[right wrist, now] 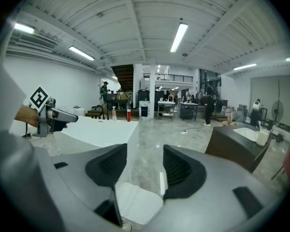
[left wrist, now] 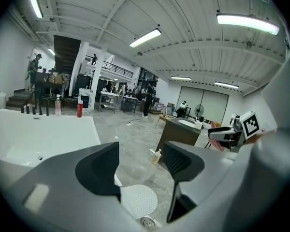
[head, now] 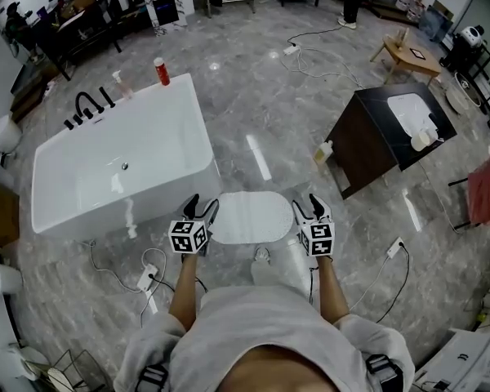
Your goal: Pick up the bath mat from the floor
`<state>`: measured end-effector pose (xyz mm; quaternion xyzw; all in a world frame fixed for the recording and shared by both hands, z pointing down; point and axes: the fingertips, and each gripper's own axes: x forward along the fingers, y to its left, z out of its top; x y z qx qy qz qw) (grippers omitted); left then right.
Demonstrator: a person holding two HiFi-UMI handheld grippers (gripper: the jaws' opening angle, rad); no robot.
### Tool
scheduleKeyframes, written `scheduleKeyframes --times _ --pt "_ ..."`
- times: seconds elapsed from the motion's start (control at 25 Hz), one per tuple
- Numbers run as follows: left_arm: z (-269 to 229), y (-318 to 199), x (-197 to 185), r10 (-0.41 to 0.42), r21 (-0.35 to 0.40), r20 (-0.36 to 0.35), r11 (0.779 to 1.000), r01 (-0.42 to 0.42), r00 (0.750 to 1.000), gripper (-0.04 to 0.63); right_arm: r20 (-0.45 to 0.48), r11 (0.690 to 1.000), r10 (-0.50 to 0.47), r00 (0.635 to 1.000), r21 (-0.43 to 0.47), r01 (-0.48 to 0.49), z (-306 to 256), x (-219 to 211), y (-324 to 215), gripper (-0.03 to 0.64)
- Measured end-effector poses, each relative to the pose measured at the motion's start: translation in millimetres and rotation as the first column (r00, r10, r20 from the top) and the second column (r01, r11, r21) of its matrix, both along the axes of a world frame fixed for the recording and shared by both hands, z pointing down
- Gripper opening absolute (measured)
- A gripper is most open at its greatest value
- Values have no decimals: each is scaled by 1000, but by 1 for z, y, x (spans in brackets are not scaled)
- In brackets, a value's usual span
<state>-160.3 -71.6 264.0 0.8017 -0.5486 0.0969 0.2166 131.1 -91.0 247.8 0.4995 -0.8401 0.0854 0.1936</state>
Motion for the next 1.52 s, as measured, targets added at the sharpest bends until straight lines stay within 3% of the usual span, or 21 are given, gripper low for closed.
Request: scheduleKeyframes --times 0.52,1.0,1.52 --pt "45 -77 -2 -73 -124 35 989 77 997 278 -5 993 -57 998 -101 56 43 20 -104 235" --pt "120 -63 -10 -70 -291 68 953 87 995 278 2 963 -109 994 -246 106 119 7 -116 235" --pt "233 -75 -25 -57 -367 60 927 75 997 278 2 941 -90 996 -327 85 227 -1 -124 245"
